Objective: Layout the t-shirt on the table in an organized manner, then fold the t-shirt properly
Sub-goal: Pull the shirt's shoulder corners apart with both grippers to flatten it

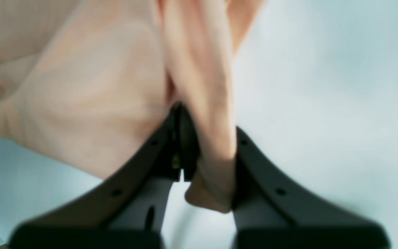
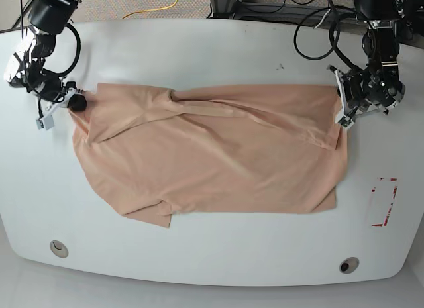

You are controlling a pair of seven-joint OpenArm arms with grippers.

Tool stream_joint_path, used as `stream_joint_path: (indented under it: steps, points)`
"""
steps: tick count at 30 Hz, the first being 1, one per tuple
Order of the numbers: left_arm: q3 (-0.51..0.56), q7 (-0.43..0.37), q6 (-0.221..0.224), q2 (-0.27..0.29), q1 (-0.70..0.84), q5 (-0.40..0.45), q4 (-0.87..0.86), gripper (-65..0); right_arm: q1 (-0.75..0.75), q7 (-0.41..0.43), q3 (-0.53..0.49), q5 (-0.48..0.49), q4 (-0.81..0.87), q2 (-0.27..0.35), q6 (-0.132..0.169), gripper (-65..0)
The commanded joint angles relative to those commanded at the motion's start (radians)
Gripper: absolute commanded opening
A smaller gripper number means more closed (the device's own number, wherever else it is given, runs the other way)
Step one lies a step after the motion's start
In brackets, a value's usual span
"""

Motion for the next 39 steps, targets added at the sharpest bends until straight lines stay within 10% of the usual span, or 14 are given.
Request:
stream_joint_path:
  steps: [18,27,39]
  points:
    - [-0.064,0.052,0.0,-0.04,0.092,-0.002,0.091,-57.6,-0.198,0.0,0.038,0.049,0.17,0.002,0.0,-61.4]
    - [-0.069,0.052,0.0,-0.04,0.094,-0.002,0.1,-54.3,-0.206,-0.086,0.049,0.092,0.295,-0.017,0.0,-23.6]
    - [-0.068,0.052,0.0,-0.04,0.091,0.0,0.124,-44.4,-0.215,-0.23,0.161,0.219,0.434,-0.126,0.0,-18.2]
